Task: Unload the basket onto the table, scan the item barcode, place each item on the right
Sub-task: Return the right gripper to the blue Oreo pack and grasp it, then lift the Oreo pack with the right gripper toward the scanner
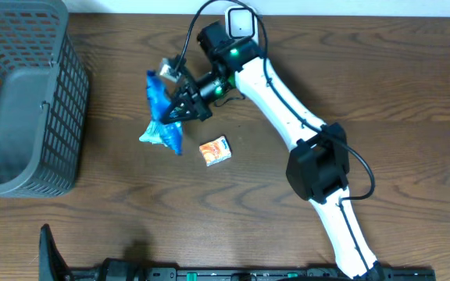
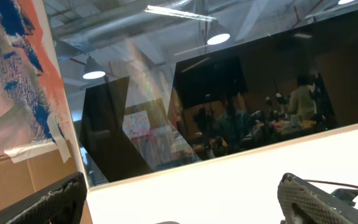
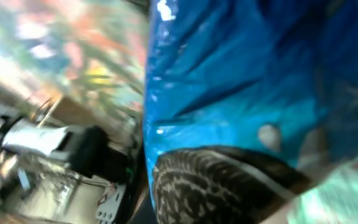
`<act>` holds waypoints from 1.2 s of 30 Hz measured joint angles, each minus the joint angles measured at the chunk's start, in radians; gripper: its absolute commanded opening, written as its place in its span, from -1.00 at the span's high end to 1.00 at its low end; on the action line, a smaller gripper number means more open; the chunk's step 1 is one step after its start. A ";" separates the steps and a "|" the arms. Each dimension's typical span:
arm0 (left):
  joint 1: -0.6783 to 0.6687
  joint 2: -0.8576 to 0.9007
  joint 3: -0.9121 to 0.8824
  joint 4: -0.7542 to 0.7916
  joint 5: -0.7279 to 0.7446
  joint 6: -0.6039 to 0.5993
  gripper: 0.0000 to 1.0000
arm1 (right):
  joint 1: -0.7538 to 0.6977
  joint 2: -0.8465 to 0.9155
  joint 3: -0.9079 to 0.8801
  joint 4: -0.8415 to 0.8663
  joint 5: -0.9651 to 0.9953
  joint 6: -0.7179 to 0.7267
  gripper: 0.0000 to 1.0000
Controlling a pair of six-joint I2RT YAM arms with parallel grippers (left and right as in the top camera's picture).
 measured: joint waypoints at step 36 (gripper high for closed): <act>0.089 -0.002 -0.095 0.005 0.000 0.134 -0.96 | 0.063 -0.043 0.008 1.177 -0.143 0.634 0.97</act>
